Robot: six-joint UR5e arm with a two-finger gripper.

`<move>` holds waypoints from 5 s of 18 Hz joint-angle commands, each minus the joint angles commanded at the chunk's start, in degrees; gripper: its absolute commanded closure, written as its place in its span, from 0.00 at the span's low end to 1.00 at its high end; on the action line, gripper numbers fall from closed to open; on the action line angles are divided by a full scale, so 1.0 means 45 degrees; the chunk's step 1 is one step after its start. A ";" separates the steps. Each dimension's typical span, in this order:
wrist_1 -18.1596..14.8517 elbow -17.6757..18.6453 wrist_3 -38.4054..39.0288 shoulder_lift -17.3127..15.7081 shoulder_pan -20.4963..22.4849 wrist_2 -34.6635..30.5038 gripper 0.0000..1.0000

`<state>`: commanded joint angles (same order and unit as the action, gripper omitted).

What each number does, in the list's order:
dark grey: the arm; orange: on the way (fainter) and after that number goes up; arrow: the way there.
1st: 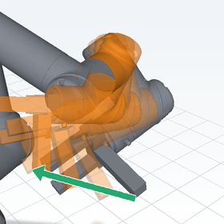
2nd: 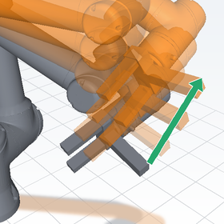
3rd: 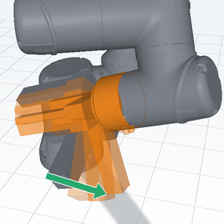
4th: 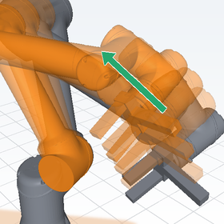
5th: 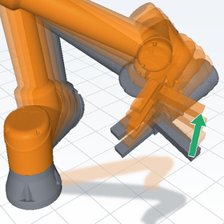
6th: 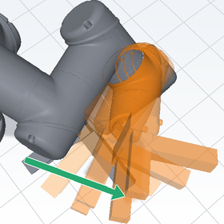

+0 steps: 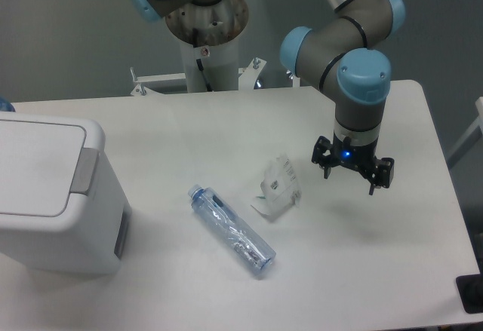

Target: Open the trash can

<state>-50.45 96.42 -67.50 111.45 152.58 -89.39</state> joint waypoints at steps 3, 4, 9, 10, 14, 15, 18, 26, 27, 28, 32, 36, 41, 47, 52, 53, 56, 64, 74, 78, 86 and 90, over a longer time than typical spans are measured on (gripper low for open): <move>0.0000 -0.0020 -0.0020 0.0000 0.0000 0.0000 0.00; 0.0000 0.0000 -0.0020 -0.0019 0.0000 0.0000 0.00; -0.0039 0.0019 0.0038 -0.0117 -0.0020 0.0156 0.00; 0.0096 0.0000 0.0194 -0.0117 -0.0020 0.0253 0.00; 0.0449 -0.0233 0.3040 -0.0332 -0.0175 0.1638 0.00; 0.0449 -0.0389 0.3627 -0.0390 -0.0350 0.1853 0.00; 0.0449 -0.0916 0.5678 -0.0410 -0.0975 0.2012 0.00; 0.0527 -0.1641 0.8825 -0.1229 -0.2324 0.3474 0.00; 0.0527 -0.1737 0.9118 -0.1269 -0.2363 0.3728 0.00; 0.0508 -0.1932 0.9411 -0.1328 -0.2518 0.4040 0.00; 0.0508 -0.2129 1.0913 -0.1581 -0.3163 0.4725 0.00; 0.0508 -0.2012 1.2517 -0.2108 -0.4041 0.4825 0.00; 0.0488 -0.1875 1.3533 -0.2422 -0.5018 0.4746 0.00; 0.0449 -0.1486 1.3711 -0.2675 -0.5585 0.4629 0.00; 0.0488 -0.0802 1.3711 -0.2949 -0.5703 0.4375 0.00; 0.0488 -0.0801 1.3711 -0.2949 -0.5722 0.4375 0.00; 0.0469 -0.0801 1.3770 -0.2949 -0.5879 0.4375 0.00; 0.0410 -0.0762 1.3770 -0.2930 -0.6270 0.4044 0.00; 0.0430 -0.0527 1.3770 -0.2949 -0.6289 0.3906 0.00; 0.0449 -0.0703 1.3770 -0.2988 -0.6289 0.3906 0.00; 0.0625 -0.1581 1.2953 -0.2735 -0.3658 0.3887 0.00; 0.0605 -0.1524 0.9851 -0.2170 -0.1723 0.3887 0.00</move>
<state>-47.72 89.56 -23.17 101.68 144.82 -71.89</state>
